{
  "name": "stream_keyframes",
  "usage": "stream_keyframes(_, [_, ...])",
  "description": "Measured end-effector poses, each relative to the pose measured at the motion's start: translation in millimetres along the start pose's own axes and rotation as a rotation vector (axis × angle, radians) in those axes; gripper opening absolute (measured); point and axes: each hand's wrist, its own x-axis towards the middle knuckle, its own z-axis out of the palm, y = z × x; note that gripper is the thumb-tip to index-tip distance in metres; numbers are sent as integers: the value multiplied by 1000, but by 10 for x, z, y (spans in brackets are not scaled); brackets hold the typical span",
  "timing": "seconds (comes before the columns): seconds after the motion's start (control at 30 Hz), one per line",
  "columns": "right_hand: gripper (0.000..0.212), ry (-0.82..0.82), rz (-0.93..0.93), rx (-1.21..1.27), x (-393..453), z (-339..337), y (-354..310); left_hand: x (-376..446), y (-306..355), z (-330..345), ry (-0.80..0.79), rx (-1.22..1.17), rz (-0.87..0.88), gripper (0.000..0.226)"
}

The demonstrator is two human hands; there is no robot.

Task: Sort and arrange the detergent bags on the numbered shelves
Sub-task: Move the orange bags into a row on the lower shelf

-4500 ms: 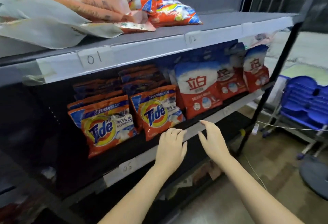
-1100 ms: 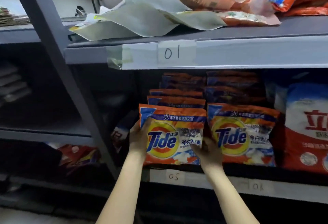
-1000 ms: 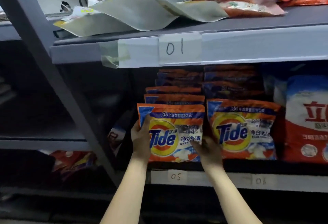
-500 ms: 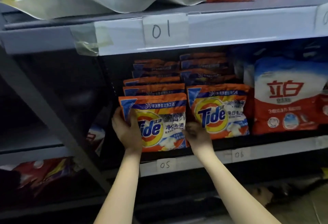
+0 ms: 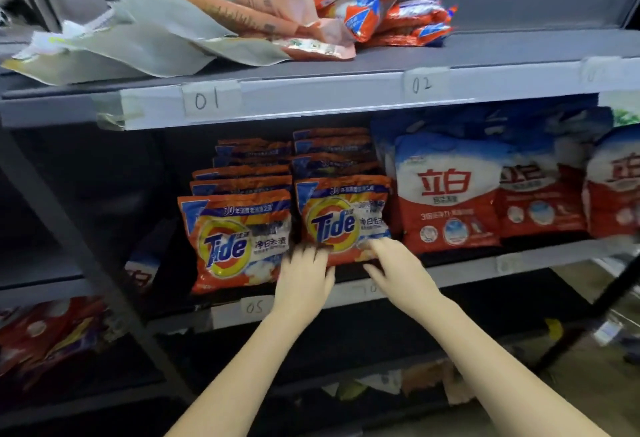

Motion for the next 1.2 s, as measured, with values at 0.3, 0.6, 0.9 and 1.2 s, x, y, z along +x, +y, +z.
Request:
stream_keyframes(0.3, [36, 218, -59, -127, -505, -1679, 511, 649, 1261, -1065, 409, -98, 480, 38])
stream_keyframes(0.6, [31, 387, -126, -161, 479, -2949, 670, 1917, 1271, -2172, 423, 76, 355, 44])
stream_keyframes(0.9, [30, 304, 83, -76, 1945, -3304, 746, 3182, 818, -2457, 275, 232, 48, 39])
stream_keyframes(1.2, [11, 222, 201, 157, 3203, -3189, 974, 4362, 1014, -2219, 113, 228, 64, 56])
